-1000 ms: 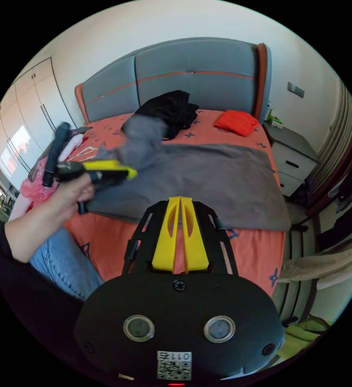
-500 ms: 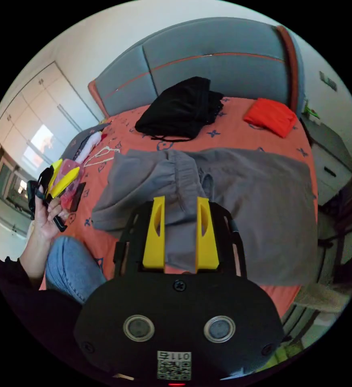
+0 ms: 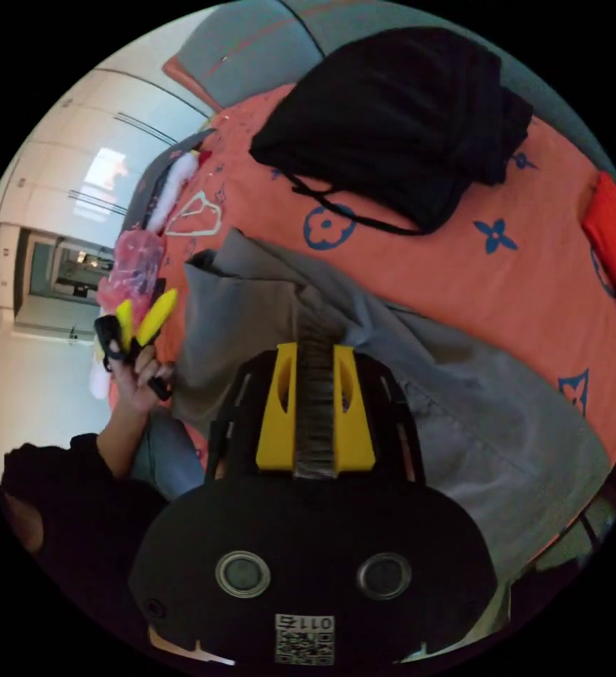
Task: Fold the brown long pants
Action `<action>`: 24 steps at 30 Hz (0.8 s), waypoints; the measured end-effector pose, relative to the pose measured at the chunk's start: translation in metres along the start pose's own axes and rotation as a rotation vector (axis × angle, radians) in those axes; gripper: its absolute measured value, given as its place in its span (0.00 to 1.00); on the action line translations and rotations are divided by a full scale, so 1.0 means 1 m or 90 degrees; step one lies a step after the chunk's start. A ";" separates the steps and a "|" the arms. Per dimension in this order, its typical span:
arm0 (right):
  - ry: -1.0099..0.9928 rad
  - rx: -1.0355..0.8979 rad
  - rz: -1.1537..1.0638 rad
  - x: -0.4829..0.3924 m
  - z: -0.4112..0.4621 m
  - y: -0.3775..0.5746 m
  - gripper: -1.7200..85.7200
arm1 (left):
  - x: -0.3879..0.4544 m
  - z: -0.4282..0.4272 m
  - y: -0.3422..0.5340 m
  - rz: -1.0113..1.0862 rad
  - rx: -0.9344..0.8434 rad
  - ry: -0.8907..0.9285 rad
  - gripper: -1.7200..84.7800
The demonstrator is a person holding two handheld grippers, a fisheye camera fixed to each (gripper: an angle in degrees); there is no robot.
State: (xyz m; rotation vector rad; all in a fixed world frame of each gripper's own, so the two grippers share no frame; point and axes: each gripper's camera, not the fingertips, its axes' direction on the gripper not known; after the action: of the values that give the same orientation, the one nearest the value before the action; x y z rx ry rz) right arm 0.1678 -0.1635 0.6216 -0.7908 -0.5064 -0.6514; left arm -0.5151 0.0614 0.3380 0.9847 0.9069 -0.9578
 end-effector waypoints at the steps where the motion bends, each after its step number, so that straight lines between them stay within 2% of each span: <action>1: -0.009 0.036 -0.017 -0.004 -0.015 0.007 0.08 | 0.005 0.004 -0.004 0.006 -0.009 -0.020 0.20; 3: -0.003 0.108 -0.025 -0.008 -0.039 0.025 0.07 | 0.014 0.012 -0.007 0.024 -0.034 -0.041 0.20; 5: 0.017 0.169 0.025 0.005 -0.056 0.048 0.06 | 0.019 0.028 -0.011 0.016 -0.099 -0.081 0.20; 8: 0.035 0.109 0.125 0.052 -0.022 0.059 0.06 | 0.023 0.042 -0.013 -0.005 -0.146 -0.059 0.20; 9: 0.011 0.113 0.155 0.063 -0.016 0.062 0.06 | 0.026 0.043 -0.014 -0.002 -0.152 -0.060 0.20; 10: -0.061 0.165 0.211 0.080 -0.017 0.070 0.06 | 0.033 0.043 -0.016 0.011 -0.153 -0.069 0.20; 11: -0.081 0.211 0.235 0.085 -0.024 0.074 0.06 | 0.041 0.041 -0.019 0.026 -0.147 -0.085 0.20; 12: -0.073 0.228 0.235 0.083 -0.028 0.074 0.06 | 0.045 0.039 -0.020 0.032 -0.141 -0.091 0.20; 15: 0.056 0.230 0.182 0.055 -0.045 0.065 0.08 | 0.060 0.027 -0.026 0.053 -0.094 -0.113 0.20; 16: 0.137 0.209 0.156 0.048 -0.043 0.059 0.10 | 0.062 0.028 -0.027 0.049 -0.091 -0.119 0.20; 17: 0.159 0.160 0.157 0.051 -0.034 0.052 0.11 | 0.060 0.035 -0.028 0.032 -0.114 -0.110 0.20; 19: 0.079 0.132 0.167 0.058 -0.040 0.047 0.13 | 0.060 0.046 -0.030 0.018 -0.153 -0.084 0.20; 20: 0.034 0.171 0.147 0.056 -0.053 0.050 0.14 | 0.067 0.047 -0.032 0.030 -0.153 -0.067 0.20; 22: 0.039 0.207 0.098 0.048 -0.068 0.059 0.15 | 0.084 0.050 -0.037 0.080 -0.152 -0.021 0.19; 24: 0.072 0.190 0.043 0.039 -0.070 0.065 0.15 | 0.101 0.062 -0.037 0.131 -0.186 0.017 0.19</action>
State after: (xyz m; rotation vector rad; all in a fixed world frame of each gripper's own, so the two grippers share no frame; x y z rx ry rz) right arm 0.2524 -0.1973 0.5728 -0.4853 -0.4585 -0.5396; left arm -0.5072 -0.0284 0.2535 0.8227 0.9189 -0.6196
